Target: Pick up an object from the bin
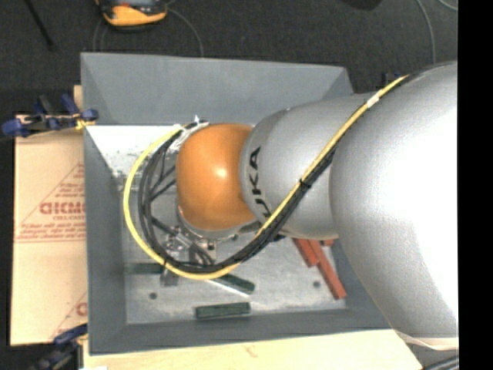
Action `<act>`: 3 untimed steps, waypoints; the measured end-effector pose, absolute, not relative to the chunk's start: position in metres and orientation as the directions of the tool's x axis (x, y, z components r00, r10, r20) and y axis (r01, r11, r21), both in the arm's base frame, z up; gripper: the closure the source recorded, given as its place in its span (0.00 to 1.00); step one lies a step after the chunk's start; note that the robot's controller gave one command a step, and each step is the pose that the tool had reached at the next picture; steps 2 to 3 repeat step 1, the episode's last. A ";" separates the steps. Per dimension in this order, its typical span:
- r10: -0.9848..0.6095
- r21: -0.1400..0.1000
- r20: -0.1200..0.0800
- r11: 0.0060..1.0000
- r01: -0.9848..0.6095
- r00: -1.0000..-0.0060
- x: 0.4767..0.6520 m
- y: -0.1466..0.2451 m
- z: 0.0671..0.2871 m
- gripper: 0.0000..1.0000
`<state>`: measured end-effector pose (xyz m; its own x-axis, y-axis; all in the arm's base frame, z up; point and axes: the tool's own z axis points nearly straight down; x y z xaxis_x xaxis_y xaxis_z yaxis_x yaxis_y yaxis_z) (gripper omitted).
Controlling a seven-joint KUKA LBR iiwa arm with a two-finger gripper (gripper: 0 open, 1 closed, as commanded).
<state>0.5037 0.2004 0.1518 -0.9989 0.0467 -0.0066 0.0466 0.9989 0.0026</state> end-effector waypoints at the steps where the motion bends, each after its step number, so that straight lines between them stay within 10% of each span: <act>1: 0.034 0.000 -0.003 0.999 0.034 -0.999 0.506 0.173 0.230 1.00; 3: 0.034 0.000 -0.003 0.999 0.034 -0.999 0.506 0.173 0.230 1.00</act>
Offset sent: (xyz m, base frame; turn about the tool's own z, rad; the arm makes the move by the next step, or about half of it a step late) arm 0.0000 0.0000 0.0000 0.0000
